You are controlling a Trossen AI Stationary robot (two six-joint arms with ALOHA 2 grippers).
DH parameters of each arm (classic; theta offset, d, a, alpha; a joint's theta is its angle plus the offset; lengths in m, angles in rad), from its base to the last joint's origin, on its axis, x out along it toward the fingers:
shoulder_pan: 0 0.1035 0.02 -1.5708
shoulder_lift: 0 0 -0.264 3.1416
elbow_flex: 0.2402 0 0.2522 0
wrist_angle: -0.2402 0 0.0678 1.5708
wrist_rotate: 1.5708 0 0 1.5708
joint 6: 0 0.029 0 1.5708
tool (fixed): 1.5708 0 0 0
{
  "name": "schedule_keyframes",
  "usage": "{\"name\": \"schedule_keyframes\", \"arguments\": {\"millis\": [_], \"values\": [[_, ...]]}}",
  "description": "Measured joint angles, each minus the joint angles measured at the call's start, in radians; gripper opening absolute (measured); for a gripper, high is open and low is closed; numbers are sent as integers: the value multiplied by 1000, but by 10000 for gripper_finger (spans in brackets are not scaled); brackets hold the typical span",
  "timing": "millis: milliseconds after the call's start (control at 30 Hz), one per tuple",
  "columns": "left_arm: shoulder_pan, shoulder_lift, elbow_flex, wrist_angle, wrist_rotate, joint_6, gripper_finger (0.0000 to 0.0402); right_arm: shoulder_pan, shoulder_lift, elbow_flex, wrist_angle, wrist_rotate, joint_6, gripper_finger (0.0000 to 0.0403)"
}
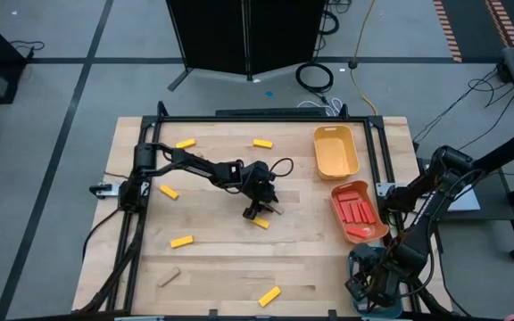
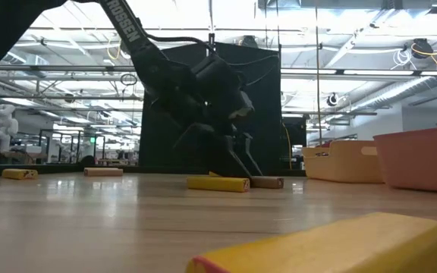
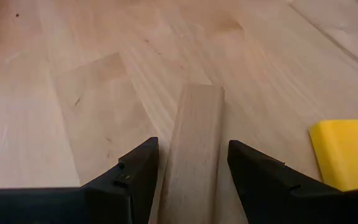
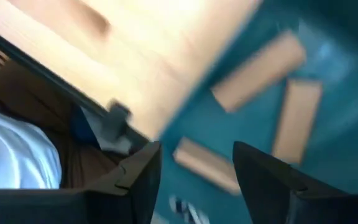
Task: Sort blocks
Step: Put the brown block into the blue bin
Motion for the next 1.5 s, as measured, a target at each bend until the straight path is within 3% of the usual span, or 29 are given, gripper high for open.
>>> {"name": "schedule_keyframes", "arguments": {"millis": [100, 233, 433, 533, 733, 867, 1100, 1300, 1500], "values": [[2, 15, 1, 4, 4, -43, 192, 0, 0, 0, 5, 105, -52, 189], [5, 20, 2, -2, 4, -47, 182, -4, -1, 0, 41, 167, -144, 188], [8, 21, 1, 8, -8, -93, 111, -4, -1, 0, 49, 342, -296, 188], [13, 22, 0, 5, -9, -98, 84, -4, -1, 0, 45, 520, -431, 188], [14, -7, -6, 37, -9, -153, 84, -4, 8, 0, 58, 924, -644, 188], [12, -44, -7, 148, 33, -207, 96, -24, 38, 0, 90, 1097, -759, 187], [-33, -96, -6, 349, 189, -280, 93, -110, 93, 0, 94, 1139, -923, 187], [-70, -133, -5, 411, 206, -275, 92, -186, 96, 0, 152, 1136, -1079, 198], [-77, -141, -4, 486, 207, -250, 92, -250, 96, 0, 236, 1124, -1219, 252]]}}
